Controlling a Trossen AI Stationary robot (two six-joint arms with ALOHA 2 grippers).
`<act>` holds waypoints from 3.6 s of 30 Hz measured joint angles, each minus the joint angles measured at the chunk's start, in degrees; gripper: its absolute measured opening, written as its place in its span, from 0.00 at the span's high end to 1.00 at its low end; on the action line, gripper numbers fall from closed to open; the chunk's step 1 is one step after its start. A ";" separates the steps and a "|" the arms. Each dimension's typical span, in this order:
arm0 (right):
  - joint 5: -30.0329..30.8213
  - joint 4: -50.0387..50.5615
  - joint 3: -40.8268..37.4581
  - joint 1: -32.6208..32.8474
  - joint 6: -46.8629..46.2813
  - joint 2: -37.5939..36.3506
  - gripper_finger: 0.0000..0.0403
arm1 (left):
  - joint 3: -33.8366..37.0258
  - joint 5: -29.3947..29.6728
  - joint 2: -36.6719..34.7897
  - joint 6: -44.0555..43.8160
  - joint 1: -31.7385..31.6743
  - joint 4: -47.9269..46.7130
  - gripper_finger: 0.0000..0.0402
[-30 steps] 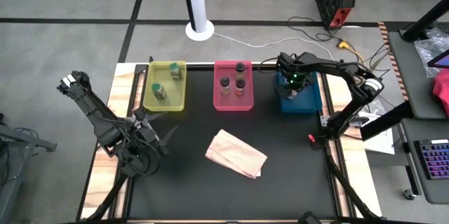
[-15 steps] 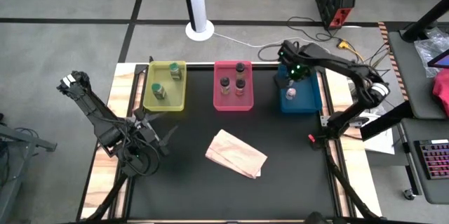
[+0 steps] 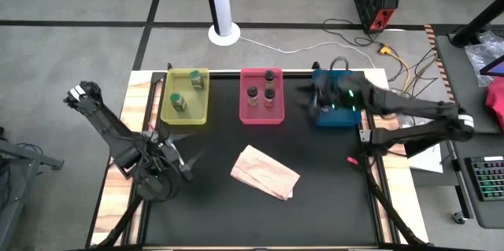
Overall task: Sort spices by type
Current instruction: Return to Home Position
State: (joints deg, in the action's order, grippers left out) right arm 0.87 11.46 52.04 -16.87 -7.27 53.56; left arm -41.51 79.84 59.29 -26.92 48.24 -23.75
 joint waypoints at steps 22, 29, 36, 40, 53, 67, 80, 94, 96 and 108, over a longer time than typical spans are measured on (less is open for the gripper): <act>-6.90 -25.54 -8.74 19.61 20.39 7.42 0.32 | 2.80 -72.13 6.43 41.89 -33.04 38.43 0.32; -8.69 -33.86 -14.72 15.32 19.74 6.50 0.29 | 7.52 -78.57 -7.83 42.75 -38.32 29.61 0.32; -14.93 -39.10 -19.86 11.11 16.55 5.03 0.27 | 18.27 -74.59 -28.05 41.30 -36.66 26.59 0.32; -16.13 -40.29 -21.43 9.92 16.18 4.28 0.27 | 22.55 -74.32 -38.70 43.20 -37.24 26.19 0.32; -29.41 -51.58 -29.65 4.10 16.00 1.01 0.34 | 29.91 -73.94 -59.36 43.94 -37.87 19.24 0.32; -29.39 -49.76 -44.05 1.79 13.98 -22.84 0.38 | 35.36 -69.86 -59.30 41.09 -38.39 21.43 0.32; -32.95 -37.05 -51.36 1.60 19.79 -42.78 0.31 | 35.89 -69.84 -59.25 39.38 -38.39 22.52 0.32; -41.97 -29.48 -51.23 1.60 18.81 -52.47 0.26 | 35.93 -69.84 -58.17 38.41 -38.31 21.35 0.32; -41.84 -28.13 -51.36 1.60 21.97 -52.32 0.26 | 35.93 -69.84 -57.90 38.39 -38.31 21.57 0.32; -41.82 -23.67 -51.38 1.60 13.12 -51.86 0.26 | 35.93 -69.86 -56.66 38.38 -38.31 21.57 0.32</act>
State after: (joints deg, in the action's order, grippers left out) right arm -40.94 -12.21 0.67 -15.27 5.84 1.70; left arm -5.58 9.98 2.63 11.46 9.93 -2.18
